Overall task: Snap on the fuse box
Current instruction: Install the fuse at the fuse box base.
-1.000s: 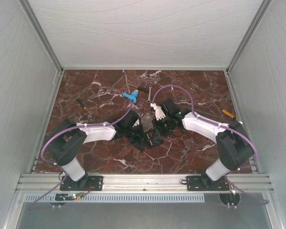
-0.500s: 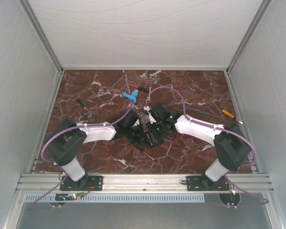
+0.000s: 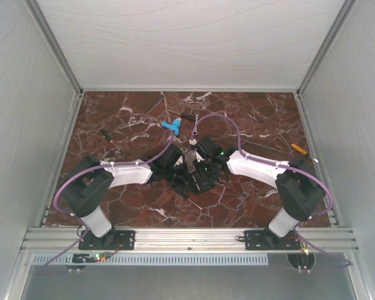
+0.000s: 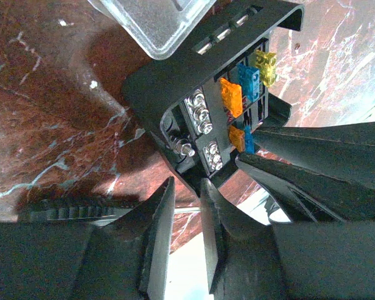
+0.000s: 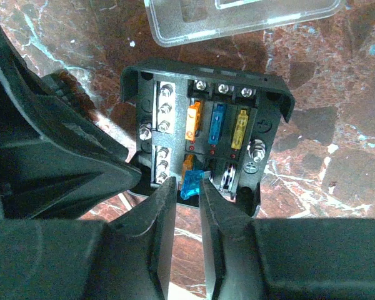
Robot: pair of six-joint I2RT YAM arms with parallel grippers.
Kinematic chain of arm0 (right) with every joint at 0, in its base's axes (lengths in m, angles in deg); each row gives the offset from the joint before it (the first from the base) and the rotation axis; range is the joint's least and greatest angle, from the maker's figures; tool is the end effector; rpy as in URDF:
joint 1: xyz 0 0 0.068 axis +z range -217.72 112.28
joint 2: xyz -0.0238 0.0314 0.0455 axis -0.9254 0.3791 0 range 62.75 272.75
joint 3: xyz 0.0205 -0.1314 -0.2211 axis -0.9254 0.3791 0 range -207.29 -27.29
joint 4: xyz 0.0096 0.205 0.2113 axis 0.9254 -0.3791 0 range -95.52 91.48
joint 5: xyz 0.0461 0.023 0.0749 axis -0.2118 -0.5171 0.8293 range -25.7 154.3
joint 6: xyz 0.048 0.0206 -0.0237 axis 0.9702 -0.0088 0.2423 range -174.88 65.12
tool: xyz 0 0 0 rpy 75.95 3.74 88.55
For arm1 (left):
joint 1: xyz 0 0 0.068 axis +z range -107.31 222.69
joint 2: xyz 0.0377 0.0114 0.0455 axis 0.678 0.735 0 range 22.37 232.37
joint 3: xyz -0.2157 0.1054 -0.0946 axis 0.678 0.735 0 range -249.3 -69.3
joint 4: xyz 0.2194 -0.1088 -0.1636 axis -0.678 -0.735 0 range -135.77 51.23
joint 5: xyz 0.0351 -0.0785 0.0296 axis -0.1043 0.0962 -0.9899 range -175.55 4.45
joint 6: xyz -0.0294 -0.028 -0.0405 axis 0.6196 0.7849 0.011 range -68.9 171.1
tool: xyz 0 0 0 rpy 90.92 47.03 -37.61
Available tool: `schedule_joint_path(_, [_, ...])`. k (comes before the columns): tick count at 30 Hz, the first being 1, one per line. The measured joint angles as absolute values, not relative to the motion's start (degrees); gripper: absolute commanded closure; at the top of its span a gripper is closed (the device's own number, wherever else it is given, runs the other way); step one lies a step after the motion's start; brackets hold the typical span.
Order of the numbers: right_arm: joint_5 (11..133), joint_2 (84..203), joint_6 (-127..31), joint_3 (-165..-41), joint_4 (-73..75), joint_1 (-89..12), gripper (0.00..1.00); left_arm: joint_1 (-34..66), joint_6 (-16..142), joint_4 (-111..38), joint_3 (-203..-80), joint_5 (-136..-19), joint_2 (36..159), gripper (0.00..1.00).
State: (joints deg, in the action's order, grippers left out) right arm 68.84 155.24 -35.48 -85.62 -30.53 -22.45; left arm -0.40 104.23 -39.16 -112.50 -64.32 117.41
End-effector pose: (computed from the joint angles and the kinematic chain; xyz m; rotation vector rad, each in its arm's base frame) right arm 0.2386 0.2456 0.1495 -0.6504 2.7271 0.4101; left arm 0.2314 -0.2366 0.0897 -0.0656 2.7821 -1.0547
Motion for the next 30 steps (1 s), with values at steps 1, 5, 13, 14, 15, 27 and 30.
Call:
schedule_joint_path(1, [68.9,155.3,-35.5,-85.6,-30.4,-22.4,0.84,-0.4,104.2,-39.1,-112.5,-64.3,117.4,0.77])
schedule_joint_path(5, [68.9,155.5,-35.4,-85.6,-29.8,-22.5,0.84,-0.4,104.2,-39.1,-112.5,-64.3,117.4,0.77])
schedule_joint_path(13, [69.7,156.2,-35.0,-85.8,-29.2,-22.6,0.88,-0.4,104.2,-39.2,-112.5,-64.3,117.4,0.77])
schedule_joint_path(14, [69.9,156.2,-35.0,-85.8,-29.2,-22.8,0.90,-0.4,104.2,-39.2,-112.5,-64.3,117.4,0.77])
schedule_joint_path(15, [70.2,156.2,-35.0,-85.8,-29.2,-23.2,0.91,-0.4,104.2,-39.2,-112.5,-64.3,117.4,0.77])
schedule_joint_path(27, [73.9,154.5,-34.7,-84.3,-28.6,-28.0,1.00,-0.4,104.2,-39.1,-112.5,-64.3,117.4,0.77])
schedule_joint_path(30, [74.4,154.3,-34.7,-83.9,-28.2,-28.2,1.00,-0.4,104.2,-39.1,-112.5,-64.3,117.4,0.77])
